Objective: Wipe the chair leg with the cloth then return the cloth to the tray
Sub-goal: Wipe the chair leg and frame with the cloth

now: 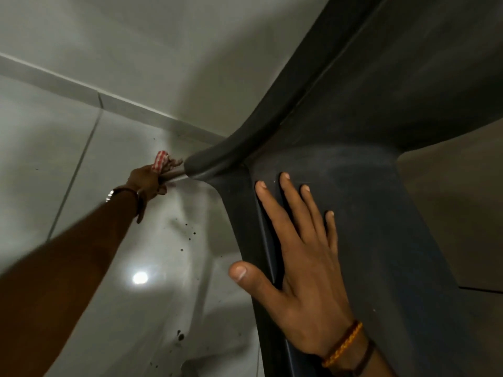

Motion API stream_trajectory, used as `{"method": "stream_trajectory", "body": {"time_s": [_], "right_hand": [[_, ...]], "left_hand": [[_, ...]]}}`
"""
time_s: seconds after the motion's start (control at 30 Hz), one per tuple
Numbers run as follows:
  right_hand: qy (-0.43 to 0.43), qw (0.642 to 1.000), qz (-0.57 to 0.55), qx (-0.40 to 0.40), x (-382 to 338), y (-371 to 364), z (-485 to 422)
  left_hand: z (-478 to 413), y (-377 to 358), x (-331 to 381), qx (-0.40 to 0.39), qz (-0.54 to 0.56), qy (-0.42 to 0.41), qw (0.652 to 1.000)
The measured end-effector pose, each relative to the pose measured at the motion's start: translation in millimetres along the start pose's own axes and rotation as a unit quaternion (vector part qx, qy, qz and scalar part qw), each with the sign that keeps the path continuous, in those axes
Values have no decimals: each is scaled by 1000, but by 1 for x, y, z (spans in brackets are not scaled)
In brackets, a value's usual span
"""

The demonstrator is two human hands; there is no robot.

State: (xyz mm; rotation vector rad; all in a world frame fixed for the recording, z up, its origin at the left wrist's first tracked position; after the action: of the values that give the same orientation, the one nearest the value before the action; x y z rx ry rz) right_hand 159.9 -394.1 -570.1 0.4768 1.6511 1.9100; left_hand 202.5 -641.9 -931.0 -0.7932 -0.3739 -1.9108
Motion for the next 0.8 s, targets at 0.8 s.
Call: {"method": "stream_trajectory", "body": {"time_s": [0.8], "right_hand": [[-15, 1000, -1, -14, -5, 3, 1]], "left_hand": [[73, -2, 30, 9, 28, -133, 991]]}}
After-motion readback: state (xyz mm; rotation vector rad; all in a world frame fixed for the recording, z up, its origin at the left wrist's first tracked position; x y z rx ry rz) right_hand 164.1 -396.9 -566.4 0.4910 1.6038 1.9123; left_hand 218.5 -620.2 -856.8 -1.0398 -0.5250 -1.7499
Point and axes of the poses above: each hand's wrist, its own z-axis away from the middle knuckle, its own y-axis out of the back of the hand, x = y × z, the point moved 9 cm from there along -z, towards the middle knuckle, and after that the axes turned 15 degrees about z, right-handed, at the moved point
